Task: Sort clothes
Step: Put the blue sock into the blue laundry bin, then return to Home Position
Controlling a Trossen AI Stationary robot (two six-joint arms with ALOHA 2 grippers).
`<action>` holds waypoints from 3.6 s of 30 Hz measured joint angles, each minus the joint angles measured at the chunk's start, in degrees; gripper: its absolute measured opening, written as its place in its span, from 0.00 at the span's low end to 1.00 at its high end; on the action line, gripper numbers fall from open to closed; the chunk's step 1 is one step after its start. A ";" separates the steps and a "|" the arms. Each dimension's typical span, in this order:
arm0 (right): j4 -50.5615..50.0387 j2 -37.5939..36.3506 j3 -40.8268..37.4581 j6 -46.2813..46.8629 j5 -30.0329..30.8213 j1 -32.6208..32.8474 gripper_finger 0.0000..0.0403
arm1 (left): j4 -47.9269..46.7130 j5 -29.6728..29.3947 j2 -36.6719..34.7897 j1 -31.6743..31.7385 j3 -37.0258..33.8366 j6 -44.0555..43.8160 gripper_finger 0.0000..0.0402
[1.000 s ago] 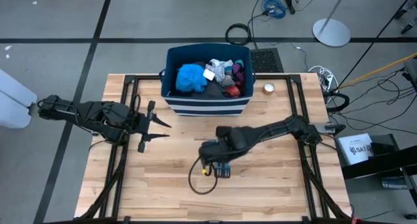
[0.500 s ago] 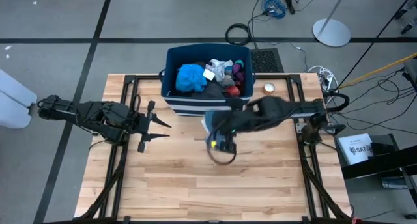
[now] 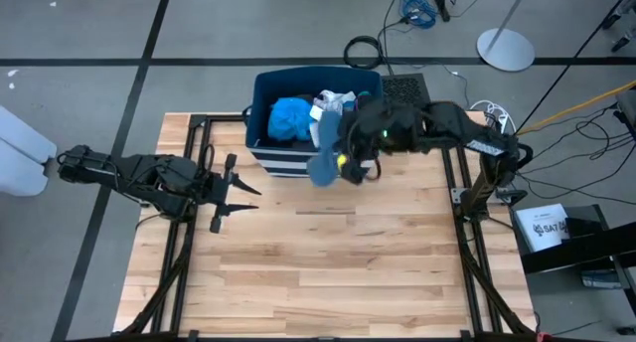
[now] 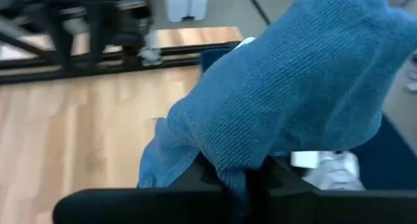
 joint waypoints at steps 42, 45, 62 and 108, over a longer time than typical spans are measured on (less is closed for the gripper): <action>5.18 -0.01 -12.35 10.05 -0.04 -30.30 0.10 | 0.02 0.00 0.00 0.02 0.00 0.07 0.39; 5.20 -0.01 -12.37 10.05 -0.03 -29.97 0.13 | 0.00 0.00 0.00 0.00 0.00 0.07 0.39; 4.98 -0.01 -12.37 8.50 -0.15 -28.99 0.38 | 0.00 0.00 0.00 0.02 0.00 0.09 0.39; 12.75 -4.87 -12.31 0.52 -9.03 -23.91 0.61 | -0.23 -11.82 -9.16 0.02 2.19 -4.16 0.39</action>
